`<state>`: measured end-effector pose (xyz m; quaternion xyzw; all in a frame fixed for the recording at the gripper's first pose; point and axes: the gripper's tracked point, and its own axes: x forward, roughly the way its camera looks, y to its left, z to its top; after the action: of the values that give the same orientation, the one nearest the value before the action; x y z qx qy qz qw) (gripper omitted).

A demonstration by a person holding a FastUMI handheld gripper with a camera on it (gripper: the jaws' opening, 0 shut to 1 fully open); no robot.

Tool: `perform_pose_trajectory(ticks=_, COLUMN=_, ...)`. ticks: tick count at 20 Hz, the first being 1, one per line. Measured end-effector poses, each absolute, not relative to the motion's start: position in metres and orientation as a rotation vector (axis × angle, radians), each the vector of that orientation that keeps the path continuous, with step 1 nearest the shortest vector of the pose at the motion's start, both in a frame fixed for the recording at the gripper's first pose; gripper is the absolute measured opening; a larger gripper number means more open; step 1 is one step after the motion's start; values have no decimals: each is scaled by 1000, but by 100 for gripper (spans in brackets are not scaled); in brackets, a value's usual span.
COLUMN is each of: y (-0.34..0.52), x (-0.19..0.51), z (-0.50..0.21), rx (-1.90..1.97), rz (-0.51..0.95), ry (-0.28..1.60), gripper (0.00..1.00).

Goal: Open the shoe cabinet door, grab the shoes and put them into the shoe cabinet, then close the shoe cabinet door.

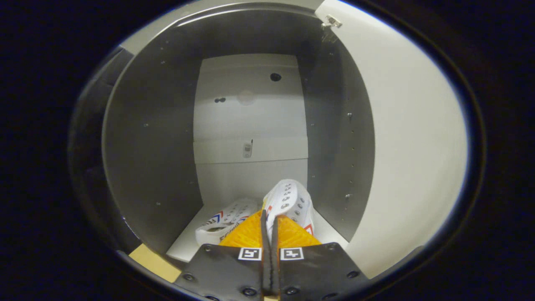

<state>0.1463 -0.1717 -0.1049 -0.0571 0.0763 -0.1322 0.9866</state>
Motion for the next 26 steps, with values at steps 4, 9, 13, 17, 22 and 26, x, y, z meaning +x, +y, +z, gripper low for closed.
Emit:
perform_pose_trajectory(ticks=4, y=-194, x=188, z=-126, rx=-95, rz=-285, ry=190, gripper=2)
perform_pose_trajectory(ticks=9, y=-208, x=218, z=-147, rx=-105, rz=-299, ry=231, gripper=2)
perform_pose_trajectory(ticks=13, y=-209, x=230, z=-159, rx=-111, rz=-298, ry=256, gripper=2)
perform_pose_trajectory(ticks=17, y=-208, x=237, z=-167, rx=-129, rz=-302, ry=277, gripper=2)
perform_pose_trajectory(ticks=22, y=-208, x=239, z=-172, rx=-117, rz=-302, ry=303, gripper=3)
perform_pose_trajectory(ticks=26, y=-207, x=239, z=-174, rx=-110, rz=-311, ry=329, gripper=4)
